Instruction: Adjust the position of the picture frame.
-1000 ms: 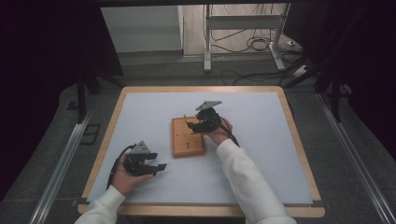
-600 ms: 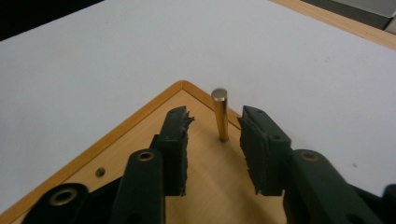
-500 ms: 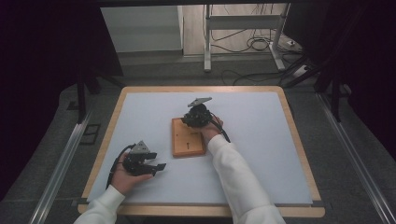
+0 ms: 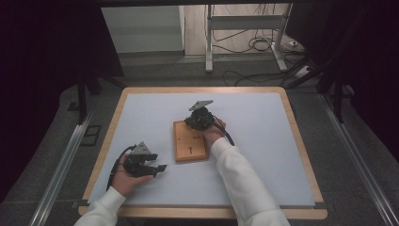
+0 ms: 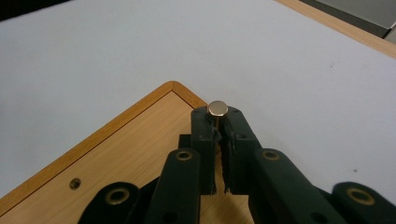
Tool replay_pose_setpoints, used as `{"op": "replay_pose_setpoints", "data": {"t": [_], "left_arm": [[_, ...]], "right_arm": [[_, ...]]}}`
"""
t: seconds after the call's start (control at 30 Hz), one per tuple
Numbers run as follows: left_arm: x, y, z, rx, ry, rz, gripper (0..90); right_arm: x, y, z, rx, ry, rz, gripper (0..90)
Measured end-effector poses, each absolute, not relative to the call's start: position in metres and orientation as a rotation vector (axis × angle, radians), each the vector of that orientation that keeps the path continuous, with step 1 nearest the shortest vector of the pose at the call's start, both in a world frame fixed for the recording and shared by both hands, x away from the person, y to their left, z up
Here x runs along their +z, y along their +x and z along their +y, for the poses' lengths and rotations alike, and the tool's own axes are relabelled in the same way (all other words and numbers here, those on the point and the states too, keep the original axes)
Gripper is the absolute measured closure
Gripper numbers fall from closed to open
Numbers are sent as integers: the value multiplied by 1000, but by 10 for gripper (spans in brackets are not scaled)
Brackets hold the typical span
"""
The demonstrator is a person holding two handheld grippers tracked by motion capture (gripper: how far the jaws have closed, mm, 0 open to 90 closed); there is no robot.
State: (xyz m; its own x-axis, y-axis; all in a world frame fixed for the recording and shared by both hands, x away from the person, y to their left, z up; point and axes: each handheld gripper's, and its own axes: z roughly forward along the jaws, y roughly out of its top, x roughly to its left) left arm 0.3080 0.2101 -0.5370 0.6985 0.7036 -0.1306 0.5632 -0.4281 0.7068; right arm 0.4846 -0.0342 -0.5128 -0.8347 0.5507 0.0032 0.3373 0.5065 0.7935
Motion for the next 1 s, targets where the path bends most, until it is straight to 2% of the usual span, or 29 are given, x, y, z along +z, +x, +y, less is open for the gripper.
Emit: {"op": "replay_pose_setpoints", "data": {"t": [0.27,1.0], "left_arm": [[-537,308,209,239,2148,966,355],[-538,307,207,249,2141,981,354]], "right_arm": [[-500,463,-57,1280,767,2492,848],[-500,396,-120,1188,783,2515,847]]}}
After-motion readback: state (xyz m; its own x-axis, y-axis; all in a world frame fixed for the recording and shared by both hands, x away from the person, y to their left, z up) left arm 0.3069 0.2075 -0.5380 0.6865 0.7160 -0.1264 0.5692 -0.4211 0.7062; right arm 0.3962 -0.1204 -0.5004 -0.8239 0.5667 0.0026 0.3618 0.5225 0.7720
